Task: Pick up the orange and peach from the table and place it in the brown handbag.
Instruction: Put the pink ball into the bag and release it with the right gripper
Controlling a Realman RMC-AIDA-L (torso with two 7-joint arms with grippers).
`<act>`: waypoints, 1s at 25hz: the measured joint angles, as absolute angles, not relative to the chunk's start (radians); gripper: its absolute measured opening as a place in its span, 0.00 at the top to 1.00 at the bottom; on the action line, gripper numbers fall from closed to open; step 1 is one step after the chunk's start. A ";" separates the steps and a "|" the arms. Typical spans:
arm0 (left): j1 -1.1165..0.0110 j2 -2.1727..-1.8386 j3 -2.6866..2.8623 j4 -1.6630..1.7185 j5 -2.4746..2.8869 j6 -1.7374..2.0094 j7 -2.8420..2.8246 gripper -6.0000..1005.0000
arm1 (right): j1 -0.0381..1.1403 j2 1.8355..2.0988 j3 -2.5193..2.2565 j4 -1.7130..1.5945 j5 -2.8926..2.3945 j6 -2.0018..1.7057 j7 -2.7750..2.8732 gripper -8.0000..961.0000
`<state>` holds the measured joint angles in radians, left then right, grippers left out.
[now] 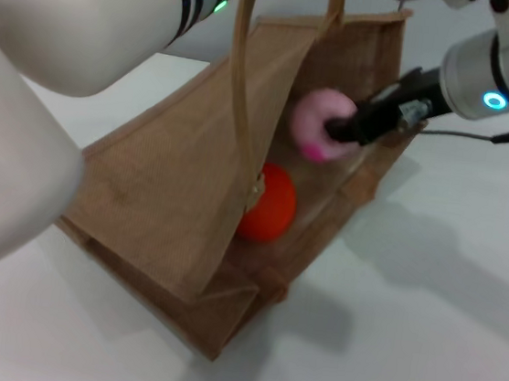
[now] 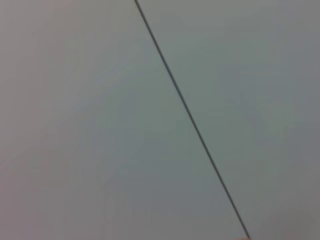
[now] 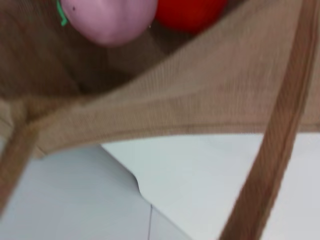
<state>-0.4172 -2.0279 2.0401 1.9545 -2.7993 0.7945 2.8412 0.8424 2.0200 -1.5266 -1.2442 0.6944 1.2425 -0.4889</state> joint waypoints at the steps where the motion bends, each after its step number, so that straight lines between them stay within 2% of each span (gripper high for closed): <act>1: -0.418 -2.028 2.042 1.961 -2.799 0.795 2.841 0.82 | 0.848 2.020 -1.523 -1.222 0.709 1.217 -0.498 0.61; 16: -0.420 -2.028 2.058 1.981 -2.794 0.797 2.841 0.81 | 1.010 2.015 -1.427 -0.787 0.847 0.938 -0.669 0.62; 22: -0.419 -2.028 2.059 1.978 -2.792 0.799 2.841 0.81 | 1.017 2.018 -1.435 -0.785 0.848 0.916 -0.669 0.62; 24: -0.418 -2.028 2.057 1.976 -2.791 0.800 2.841 0.81 | 1.018 2.018 -1.432 -0.785 0.849 0.916 -0.669 0.42; 25: -0.416 -2.028 2.055 1.975 -2.791 0.800 2.841 0.81 | 1.018 2.017 -1.430 -0.785 0.848 0.918 -0.669 0.39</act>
<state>-0.4159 -2.0280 2.0551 1.9754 -2.7906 0.8004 2.8409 1.0180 2.0174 -1.4300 -0.7853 0.8482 0.9180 -0.6689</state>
